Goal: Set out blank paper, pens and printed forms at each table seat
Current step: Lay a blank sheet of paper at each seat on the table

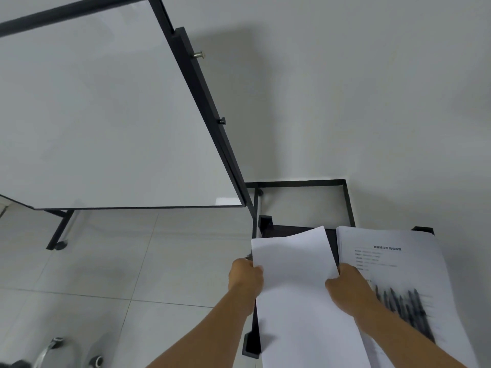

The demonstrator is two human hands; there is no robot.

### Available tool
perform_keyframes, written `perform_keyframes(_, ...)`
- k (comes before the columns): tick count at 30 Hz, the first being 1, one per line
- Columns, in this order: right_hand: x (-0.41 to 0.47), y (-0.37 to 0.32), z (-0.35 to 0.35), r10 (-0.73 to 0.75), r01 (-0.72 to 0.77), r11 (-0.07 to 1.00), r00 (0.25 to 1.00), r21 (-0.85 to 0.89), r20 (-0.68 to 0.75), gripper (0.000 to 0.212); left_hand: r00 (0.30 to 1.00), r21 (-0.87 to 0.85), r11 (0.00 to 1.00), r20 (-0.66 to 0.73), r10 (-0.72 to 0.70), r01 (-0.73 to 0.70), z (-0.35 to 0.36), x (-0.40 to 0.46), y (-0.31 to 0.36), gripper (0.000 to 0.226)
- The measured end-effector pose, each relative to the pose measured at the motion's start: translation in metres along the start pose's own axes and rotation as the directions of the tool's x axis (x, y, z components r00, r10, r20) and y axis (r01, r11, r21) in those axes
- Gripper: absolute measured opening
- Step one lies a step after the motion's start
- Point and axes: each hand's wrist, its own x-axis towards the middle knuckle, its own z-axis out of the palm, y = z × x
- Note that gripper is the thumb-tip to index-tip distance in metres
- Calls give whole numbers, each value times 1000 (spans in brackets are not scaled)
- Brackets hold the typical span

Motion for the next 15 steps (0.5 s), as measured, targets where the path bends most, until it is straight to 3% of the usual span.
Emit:
perform_keyframes(7,-25,-16,-4,-132,132,991,991,-22,14,16,993,1,994,-8,114,-114,-9,-33,-2,14)
perform_keyframes(15,-61,-99,-19,-332,334,942,941,-30,57,32,966,-273,928,-22,256,-253,-79,-76,24,13)
